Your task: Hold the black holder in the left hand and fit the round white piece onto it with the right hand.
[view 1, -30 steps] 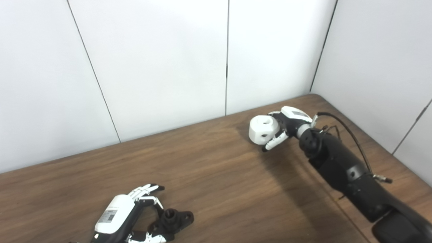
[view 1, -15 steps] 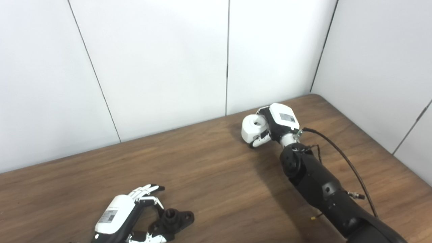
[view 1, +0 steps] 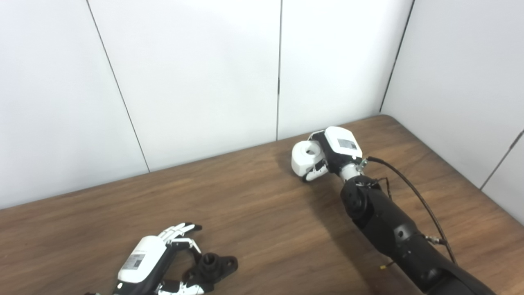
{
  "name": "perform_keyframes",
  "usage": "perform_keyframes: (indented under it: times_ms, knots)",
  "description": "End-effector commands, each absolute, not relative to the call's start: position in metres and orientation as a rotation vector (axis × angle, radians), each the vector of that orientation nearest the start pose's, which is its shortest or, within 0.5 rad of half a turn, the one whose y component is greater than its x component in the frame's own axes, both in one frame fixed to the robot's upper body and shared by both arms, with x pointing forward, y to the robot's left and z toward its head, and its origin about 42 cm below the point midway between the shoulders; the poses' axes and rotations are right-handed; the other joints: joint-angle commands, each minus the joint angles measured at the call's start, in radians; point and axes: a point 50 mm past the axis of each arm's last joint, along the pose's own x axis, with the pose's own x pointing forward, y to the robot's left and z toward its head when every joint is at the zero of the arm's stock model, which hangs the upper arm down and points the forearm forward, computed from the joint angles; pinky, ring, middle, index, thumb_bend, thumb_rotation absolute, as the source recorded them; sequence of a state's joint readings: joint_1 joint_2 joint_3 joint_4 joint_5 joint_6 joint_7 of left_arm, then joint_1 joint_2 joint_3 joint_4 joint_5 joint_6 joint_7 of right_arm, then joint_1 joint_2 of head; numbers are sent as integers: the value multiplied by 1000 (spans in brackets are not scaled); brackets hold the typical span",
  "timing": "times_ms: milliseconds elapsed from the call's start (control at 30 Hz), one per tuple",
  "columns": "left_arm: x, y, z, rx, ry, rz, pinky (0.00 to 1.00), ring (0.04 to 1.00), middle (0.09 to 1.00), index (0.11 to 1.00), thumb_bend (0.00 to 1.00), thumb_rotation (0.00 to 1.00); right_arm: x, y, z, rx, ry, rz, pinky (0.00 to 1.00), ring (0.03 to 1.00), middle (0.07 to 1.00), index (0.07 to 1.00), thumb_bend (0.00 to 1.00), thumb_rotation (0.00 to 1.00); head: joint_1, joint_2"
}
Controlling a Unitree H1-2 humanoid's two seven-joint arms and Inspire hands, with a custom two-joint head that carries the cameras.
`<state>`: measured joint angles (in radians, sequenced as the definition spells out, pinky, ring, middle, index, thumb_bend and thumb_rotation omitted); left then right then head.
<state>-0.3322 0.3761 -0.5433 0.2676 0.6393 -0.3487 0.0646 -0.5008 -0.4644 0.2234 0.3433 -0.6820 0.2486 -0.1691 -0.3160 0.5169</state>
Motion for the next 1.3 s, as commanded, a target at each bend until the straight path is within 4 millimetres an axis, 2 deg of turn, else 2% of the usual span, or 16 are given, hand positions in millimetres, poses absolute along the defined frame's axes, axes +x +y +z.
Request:
perform_keyframes:
  times_ms: [0,267,633,933,1033,1267]
  knots:
    - [313,205,49,1184,-190,-828,906,909,875,486,522,49,445,-309,231,-1196,-151,-198,613,686,672,483,522,131,3,4]
    - [314,200,45,1180,-203,-822,891,905,872,485,522,51,433,-263,272,-1170,-244,-50,612,709,705,482,523,134,57,24]
    - [318,191,47,1171,-199,-819,921,917,882,485,523,52,402,-211,304,-1144,-370,106,607,705,726,481,524,137,138,51]
    - [323,180,50,1181,-201,-803,924,922,883,485,523,54,371,-190,323,-1134,-463,258,585,685,712,480,524,133,212,89]
    - [325,177,52,1184,-203,-800,925,920,884,485,523,54,364,-186,324,-1127,-476,294,574,672,708,480,525,133,225,95]
    - [327,171,53,1175,-211,-792,920,913,886,484,523,53,348,-175,321,-1138,-496,391,623,715,715,479,525,136,248,109]
